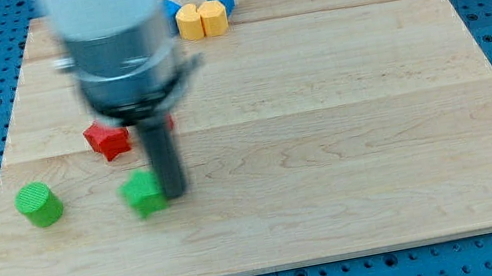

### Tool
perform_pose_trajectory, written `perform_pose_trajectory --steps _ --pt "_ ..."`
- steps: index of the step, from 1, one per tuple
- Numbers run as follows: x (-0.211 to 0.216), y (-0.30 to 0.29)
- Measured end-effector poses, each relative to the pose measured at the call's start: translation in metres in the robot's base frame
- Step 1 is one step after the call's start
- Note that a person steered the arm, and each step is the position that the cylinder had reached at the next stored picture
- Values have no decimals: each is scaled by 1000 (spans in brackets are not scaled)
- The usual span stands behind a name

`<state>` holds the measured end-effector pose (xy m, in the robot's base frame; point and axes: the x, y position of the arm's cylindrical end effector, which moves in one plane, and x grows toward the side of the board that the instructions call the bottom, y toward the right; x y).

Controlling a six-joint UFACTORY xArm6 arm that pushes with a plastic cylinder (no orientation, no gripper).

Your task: Push the blue triangle closer to blue cube

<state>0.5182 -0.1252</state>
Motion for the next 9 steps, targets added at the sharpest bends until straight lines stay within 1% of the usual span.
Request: perform_pose_trajectory --steps 1,2,3,4,5,6,8,9 --pt "0 -47" --pt "3 22" --pt "-83 110" --pt "-190 184" --pt "-279 202" --pt "-319 188" --pt "-322 120" --pt "-308 93"
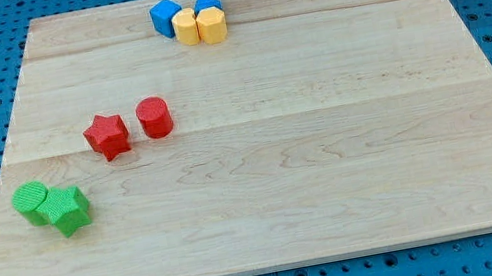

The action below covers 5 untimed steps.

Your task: Push the blue triangle closer to blue cube

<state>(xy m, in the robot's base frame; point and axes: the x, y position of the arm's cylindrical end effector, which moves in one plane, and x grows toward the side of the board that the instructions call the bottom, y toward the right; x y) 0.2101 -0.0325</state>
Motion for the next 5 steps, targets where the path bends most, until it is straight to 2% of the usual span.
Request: perform_pose_trajectory --steps 1,2,3,5 --pt "12 -15" --pt "1 -15" --pt "12 -34" --pt "49 -31"
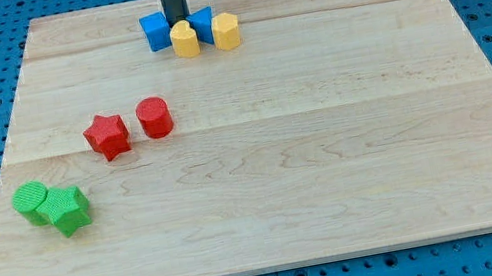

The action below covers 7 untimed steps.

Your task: Push the blue triangle closer to blue cube

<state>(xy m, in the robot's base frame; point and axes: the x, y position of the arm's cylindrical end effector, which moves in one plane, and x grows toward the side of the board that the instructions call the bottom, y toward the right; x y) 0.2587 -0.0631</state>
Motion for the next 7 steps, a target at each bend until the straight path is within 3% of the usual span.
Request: perform_pose_trajectory --steps 3,5,6,7 --pt "63 12" --pt "80 97" --pt "58 114" --pt "36 48"
